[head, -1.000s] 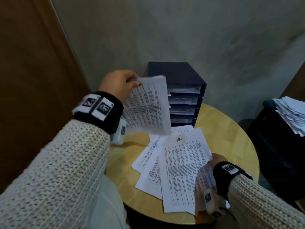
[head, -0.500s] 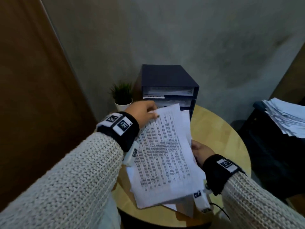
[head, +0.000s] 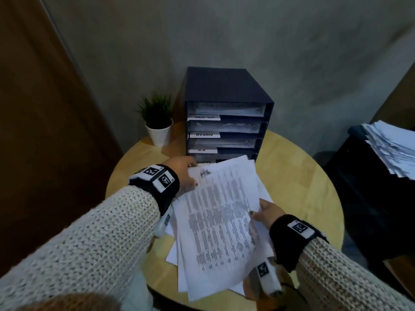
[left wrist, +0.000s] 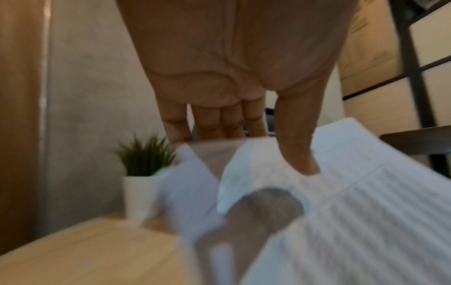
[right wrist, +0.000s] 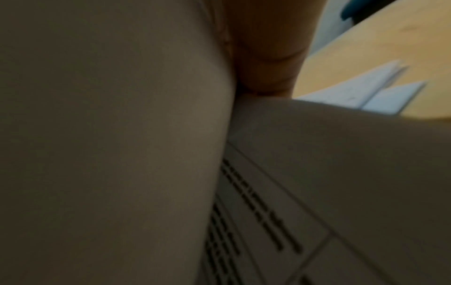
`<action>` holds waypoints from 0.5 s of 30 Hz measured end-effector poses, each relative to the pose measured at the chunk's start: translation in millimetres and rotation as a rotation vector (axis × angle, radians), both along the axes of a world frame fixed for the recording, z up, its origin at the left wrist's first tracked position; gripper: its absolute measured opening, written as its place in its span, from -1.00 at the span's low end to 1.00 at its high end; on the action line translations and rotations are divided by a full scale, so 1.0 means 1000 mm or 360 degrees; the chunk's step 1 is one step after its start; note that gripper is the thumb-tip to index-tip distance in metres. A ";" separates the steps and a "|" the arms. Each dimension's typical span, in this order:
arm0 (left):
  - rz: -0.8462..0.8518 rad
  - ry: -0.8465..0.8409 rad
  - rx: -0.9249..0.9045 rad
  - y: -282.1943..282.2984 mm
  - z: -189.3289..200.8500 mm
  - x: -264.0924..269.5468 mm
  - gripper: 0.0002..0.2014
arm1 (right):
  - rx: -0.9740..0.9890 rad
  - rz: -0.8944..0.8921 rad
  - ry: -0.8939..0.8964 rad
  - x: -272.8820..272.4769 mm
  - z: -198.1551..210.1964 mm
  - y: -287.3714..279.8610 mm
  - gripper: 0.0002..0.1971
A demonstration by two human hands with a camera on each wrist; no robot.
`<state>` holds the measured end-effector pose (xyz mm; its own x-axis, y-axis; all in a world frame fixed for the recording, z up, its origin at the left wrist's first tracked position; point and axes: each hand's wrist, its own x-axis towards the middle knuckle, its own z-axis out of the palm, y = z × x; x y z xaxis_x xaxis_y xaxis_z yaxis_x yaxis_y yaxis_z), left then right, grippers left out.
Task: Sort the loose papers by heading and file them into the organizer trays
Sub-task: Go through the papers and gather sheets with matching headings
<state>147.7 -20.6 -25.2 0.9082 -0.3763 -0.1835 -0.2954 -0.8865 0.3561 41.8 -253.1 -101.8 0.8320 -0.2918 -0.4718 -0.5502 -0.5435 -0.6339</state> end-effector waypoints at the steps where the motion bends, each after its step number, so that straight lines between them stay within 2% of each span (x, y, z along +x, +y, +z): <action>1: 0.0112 -0.0007 -0.0016 0.006 -0.006 0.001 -0.54 | 0.0016 -0.0039 0.0015 0.002 -0.004 -0.005 -0.56; 2: 0.0235 0.0038 -0.0080 0.011 -0.015 0.002 -0.49 | -0.0018 -0.0035 0.0046 0.004 -0.010 -0.010 -0.54; 4: 0.0433 0.0308 -0.0459 0.019 -0.032 0.002 -0.37 | 0.0017 -0.0103 0.0070 0.010 -0.019 -0.015 -0.51; 6: 0.0472 0.0624 -0.0879 0.020 -0.051 -0.001 -0.37 | 0.0266 -0.0220 0.0013 0.015 -0.030 -0.017 -0.52; 7: 0.0438 0.0673 -0.0913 0.020 -0.061 -0.003 -0.41 | 0.0289 -0.0196 0.0014 0.017 -0.030 -0.014 -0.55; 8: 0.0402 0.0670 -0.0862 0.020 -0.071 -0.003 -0.48 | 0.0263 -0.0155 0.0053 0.019 -0.030 -0.010 -0.57; 10: 0.0387 0.0604 -0.0659 0.019 -0.087 -0.005 -0.56 | 0.0201 -0.0277 0.0078 0.028 -0.032 -0.012 -0.56; 12: 0.0392 0.0553 -0.0448 0.019 -0.102 -0.006 -0.53 | 0.0286 -0.0510 -0.0011 0.038 -0.037 -0.021 -0.61; 15: 0.0440 0.0517 -0.0355 0.020 -0.116 -0.009 -0.53 | -0.0186 -0.0698 -0.0107 0.044 -0.036 -0.041 -0.66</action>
<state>139.0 -0.3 -141.1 0.8887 -0.1914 -0.4166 0.0985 -0.8078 0.5812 86.1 -294.1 -137.8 0.6458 -0.6712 -0.3639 -0.7039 -0.3387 -0.6244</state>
